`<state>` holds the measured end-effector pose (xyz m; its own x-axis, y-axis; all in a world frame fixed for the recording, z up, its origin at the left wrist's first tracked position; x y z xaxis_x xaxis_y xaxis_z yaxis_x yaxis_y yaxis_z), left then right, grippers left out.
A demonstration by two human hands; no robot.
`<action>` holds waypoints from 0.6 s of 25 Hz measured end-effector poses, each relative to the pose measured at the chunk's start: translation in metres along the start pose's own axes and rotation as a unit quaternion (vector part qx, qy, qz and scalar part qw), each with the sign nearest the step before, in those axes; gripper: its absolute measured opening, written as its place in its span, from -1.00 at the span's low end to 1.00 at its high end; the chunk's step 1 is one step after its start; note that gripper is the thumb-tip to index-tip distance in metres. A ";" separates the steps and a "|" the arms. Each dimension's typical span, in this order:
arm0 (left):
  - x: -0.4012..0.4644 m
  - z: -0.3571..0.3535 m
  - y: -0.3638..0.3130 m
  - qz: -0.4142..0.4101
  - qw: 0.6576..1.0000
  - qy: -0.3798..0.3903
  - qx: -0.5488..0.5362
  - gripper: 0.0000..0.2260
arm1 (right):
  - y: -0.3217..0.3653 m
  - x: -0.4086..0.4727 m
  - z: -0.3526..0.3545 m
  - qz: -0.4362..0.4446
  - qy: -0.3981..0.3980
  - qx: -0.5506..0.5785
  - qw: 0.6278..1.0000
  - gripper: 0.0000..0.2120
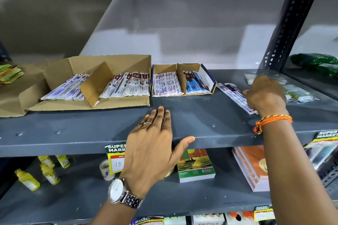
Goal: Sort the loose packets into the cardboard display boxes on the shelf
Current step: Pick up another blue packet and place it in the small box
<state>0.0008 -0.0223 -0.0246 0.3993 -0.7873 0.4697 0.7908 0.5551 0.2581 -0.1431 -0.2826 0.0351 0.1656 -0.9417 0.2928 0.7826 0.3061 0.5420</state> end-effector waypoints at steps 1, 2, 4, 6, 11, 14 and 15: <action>0.000 0.000 0.000 0.001 1.000 0.001 -0.001 -0.18 | -0.001 -0.001 -0.001 -0.007 -0.002 0.002 1.000 -0.69; 0.000 0.000 0.000 0.001 1.000 0.000 -0.001 -0.18 | 0.000 -0.002 -0.001 -0.010 -0.008 0.005 1.000 -0.69; 0.000 0.001 -0.001 -0.001 1.000 0.001 0.001 -0.19 | 0.001 -0.004 0.000 -0.016 -0.032 0.008 0.999 -0.68; 0.000 0.001 -0.001 -0.003 1.000 0.002 0.005 -0.19 | 0.002 -0.007 0.000 -0.021 -0.045 0.014 0.999 -0.66; -0.001 0.001 0.000 -0.004 1.000 0.007 0.002 -0.18 | -0.004 -0.005 0.009 -0.002 -0.075 0.175 0.982 -0.95; 0.000 0.000 0.000 -0.006 1.000 0.006 -0.001 -0.18 | 0.007 -0.015 0.014 0.010 0.017 0.436 0.900 -0.91; 0.000 0.000 0.000 -0.006 1.000 0.006 -0.001 -0.18 | 0.014 -0.023 0.016 0.014 0.050 0.505 0.862 -0.93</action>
<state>0.0004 -0.0219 -0.0246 0.3961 -0.7968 0.4562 0.7965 0.5454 0.2610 -0.1454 -0.2548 0.0481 0.2664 -0.9240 0.2744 -0.1353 0.2460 0.9598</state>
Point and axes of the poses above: each hand's wrist, its own x-axis towards the middle knuckle, its own z-axis out of the back of the hand, y = z × x, the point moved 4 cm from there along x, towards the middle knuckle, and after that the axes turned 12 degrees about x, right-handed, at the moved point
